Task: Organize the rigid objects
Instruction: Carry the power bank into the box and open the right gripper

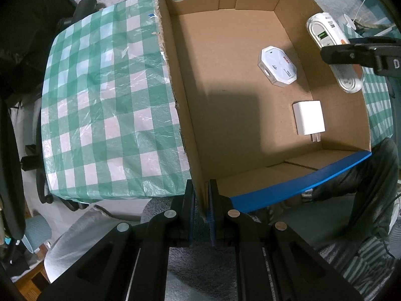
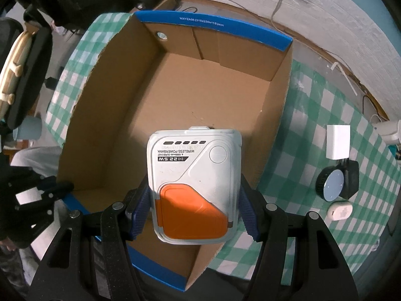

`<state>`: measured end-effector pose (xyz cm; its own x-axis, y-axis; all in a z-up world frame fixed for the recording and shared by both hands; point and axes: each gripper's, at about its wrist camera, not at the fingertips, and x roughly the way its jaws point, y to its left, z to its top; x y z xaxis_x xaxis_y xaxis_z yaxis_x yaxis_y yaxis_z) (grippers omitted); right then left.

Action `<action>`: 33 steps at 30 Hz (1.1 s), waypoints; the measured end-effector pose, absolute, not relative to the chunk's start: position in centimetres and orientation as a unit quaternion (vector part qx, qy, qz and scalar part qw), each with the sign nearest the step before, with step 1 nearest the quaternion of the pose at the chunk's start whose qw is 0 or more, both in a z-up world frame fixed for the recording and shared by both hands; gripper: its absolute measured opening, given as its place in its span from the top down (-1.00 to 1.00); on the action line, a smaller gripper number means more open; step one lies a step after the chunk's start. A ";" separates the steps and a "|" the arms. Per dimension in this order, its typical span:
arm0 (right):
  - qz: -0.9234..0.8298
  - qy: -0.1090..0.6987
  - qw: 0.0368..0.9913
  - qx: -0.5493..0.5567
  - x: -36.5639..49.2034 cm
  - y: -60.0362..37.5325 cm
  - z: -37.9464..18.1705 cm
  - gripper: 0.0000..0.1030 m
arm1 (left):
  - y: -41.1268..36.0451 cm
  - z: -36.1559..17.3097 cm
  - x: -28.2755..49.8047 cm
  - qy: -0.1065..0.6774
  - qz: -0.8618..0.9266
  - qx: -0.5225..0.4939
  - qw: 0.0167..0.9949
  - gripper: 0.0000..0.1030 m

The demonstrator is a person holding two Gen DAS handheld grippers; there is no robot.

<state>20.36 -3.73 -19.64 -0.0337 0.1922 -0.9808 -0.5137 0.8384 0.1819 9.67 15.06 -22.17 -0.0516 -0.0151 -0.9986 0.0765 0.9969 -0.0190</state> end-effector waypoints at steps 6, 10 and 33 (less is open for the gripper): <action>0.257 0.657 0.700 -0.108 20.1 -3.9 -19.3 -0.24 | 15.1 -22.1 9.7 0.725 -0.033 0.023 0.688 0.82; 0.259 0.651 0.706 -0.106 20.4 -4.3 -18.6 -0.24 | 15.2 -22.1 9.7 0.726 -0.032 0.023 0.687 0.82; 0.201 0.635 0.742 -0.079 23.5 -17.0 -16.1 -0.40 | 15.0 -21.8 9.5 0.725 -0.031 0.034 0.687 0.82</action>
